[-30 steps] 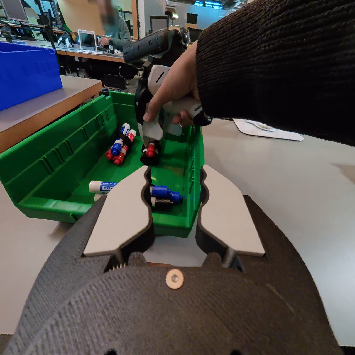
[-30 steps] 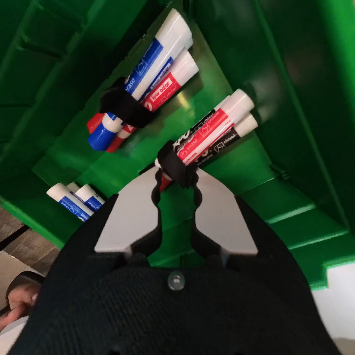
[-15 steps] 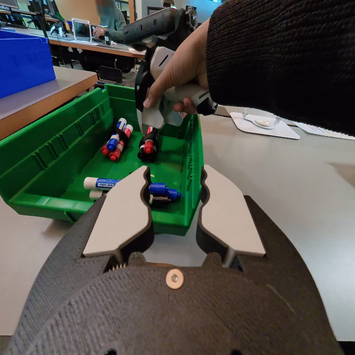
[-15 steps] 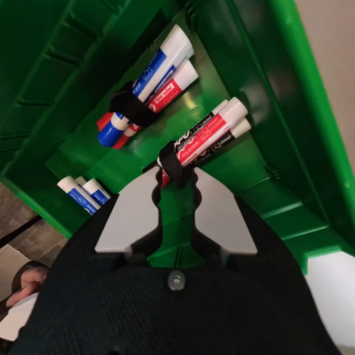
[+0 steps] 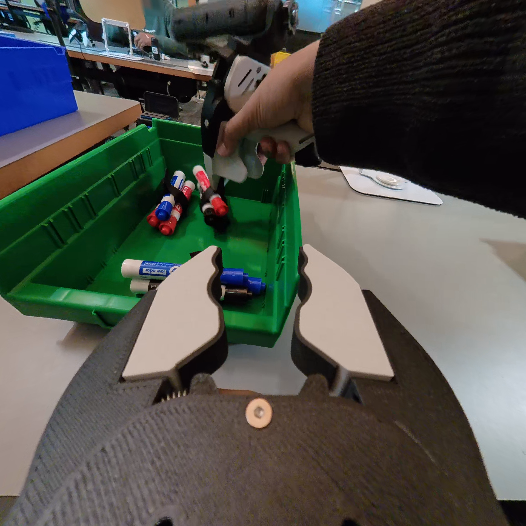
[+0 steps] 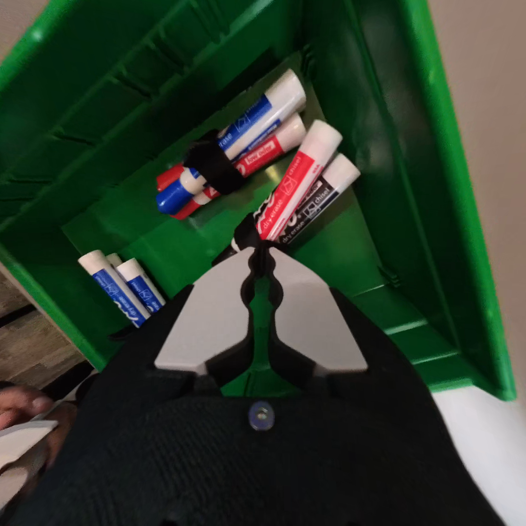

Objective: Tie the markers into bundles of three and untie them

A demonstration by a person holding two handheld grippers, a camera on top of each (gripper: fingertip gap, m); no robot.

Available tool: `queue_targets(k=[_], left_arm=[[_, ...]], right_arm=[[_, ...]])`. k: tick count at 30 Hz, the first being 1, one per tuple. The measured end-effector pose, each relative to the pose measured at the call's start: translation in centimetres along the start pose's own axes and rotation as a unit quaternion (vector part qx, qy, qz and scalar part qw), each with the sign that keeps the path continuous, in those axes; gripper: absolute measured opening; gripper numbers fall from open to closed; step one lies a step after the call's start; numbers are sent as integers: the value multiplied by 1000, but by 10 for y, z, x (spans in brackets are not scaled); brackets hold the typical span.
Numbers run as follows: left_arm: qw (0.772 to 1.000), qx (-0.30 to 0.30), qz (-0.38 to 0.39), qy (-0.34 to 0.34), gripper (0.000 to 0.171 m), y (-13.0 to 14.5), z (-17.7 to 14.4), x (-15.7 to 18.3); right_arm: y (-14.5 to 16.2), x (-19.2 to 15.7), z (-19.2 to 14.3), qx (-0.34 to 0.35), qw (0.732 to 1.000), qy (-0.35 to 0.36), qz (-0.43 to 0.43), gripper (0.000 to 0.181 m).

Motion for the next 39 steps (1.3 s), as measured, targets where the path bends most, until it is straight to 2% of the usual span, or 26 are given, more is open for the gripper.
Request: queue_targets(k=[2, 5, 11, 17, 21, 25, 28, 34, 39], left_arm=[[1000, 0, -6, 1, 51, 0, 0, -1], [1000, -1, -15, 2, 51, 0, 0, -2], [1000, 4, -12, 8, 51, 0, -1, 0], [999, 23, -6, 39, 53, -3, -4, 11], [993, 48, -3, 112, 55, -8, -6, 30], [979, 44, 29, 198, 67, -5, -5, 59], [963, 16, 79, 257, 78, 5, -2, 81], [913, -39, 139, 382, 79, 25, 2, 125], [868, -62, 159, 467, 74, 35, 1, 155]], right_arm=[[-4, -5, -11, 33, 999, -10, -22, 4], [0, -13, -32, 29, 997, -16, -74, 4], [25, -32, -99, 70, 981, -32, -176, 4], [89, -51, -160, 72, 962, -23, -261, 4], [148, -69, -187, 45, 946, -9, -321, 4], [219, -86, -194, -6, 912, -39, -409, 4], [269, -87, -188, -39, 903, -56, -424, 4], [356, -69, -166, -78, 900, -57, -426, 4], [402, -48, -153, -86, 912, -42, -399, 4]])
Point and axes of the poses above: each gripper's, where its closed fingertips meet, z out along the fingers, y out of its underside, x = y × z across the jaws, the point moved 7 cm from there along -z, back along the fingers, and after that the axes turned 6 degrees about -z, right-handed, at the moved point
